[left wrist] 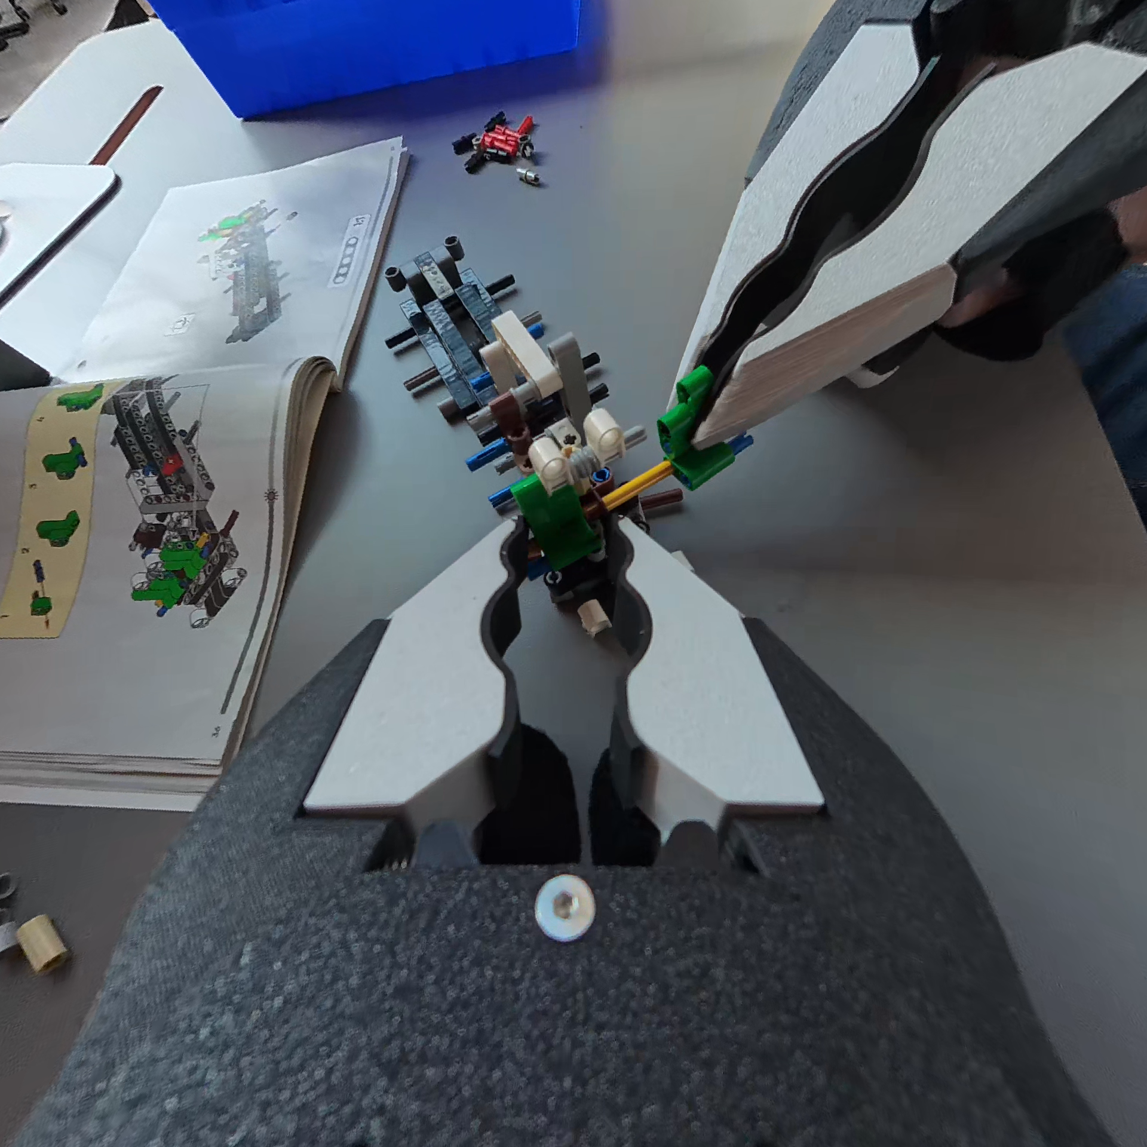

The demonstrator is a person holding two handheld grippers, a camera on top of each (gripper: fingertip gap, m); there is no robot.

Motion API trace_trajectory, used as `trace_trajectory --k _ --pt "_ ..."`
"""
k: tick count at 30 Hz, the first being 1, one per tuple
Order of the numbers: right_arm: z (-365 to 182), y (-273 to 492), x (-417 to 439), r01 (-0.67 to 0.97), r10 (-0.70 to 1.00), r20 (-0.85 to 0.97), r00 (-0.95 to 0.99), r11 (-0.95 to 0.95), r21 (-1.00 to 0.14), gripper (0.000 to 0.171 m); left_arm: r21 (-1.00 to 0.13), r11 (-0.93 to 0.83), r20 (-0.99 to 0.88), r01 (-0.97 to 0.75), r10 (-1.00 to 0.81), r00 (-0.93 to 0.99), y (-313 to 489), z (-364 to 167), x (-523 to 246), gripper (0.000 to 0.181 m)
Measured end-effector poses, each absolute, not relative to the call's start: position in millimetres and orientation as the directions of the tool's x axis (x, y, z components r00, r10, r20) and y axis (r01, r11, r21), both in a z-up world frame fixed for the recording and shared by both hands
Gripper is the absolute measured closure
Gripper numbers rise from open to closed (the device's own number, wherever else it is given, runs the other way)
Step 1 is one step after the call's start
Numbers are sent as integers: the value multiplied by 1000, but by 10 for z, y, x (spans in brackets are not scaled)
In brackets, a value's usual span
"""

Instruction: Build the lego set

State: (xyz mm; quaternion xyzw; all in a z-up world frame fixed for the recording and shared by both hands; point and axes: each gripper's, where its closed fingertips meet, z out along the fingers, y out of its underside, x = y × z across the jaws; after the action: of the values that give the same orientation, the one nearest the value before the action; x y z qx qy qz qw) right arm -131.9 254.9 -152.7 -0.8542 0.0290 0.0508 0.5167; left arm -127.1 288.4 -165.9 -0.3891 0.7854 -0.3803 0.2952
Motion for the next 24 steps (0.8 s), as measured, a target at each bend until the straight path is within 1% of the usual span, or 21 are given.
trace_trajectory --k 7,9,14,18,20,24 --pt "-1519 2572 -1281 -120 -18 -126 992 -457 -881 165 -834 371 -127 -409 -850 -511 2911 -1652 -1251 161" --pt "-1519 2584 -1278 -146 -14 -157 987 -458 -877 165 -835 359 -114 -416 -854 -508 2919 -1651 -1248 161" --pt "-1508 2607 -1250 -321 -35 -340 940 -433 -842 165 -836 354 -112 -420 -858 -501 2928 -1651 -1239 161" --pt "-1504 2622 -1227 -420 -38 -446 894 -417 -806 165 -837 339 -99 -430 -866 -490 2942 -1651 -1229 161" --pt "-1511 2619 -1222 -422 -45 -446 894 -419 -804 165 -837 328 -91 -438 -873 -479 2934 -1652 -1223 161" --pt "-1506 2619 -1212 -373 -51 -390 920 -421 -827 165 -835 336 -107 -435 -875 -472 2931 -1654 -1219 161"
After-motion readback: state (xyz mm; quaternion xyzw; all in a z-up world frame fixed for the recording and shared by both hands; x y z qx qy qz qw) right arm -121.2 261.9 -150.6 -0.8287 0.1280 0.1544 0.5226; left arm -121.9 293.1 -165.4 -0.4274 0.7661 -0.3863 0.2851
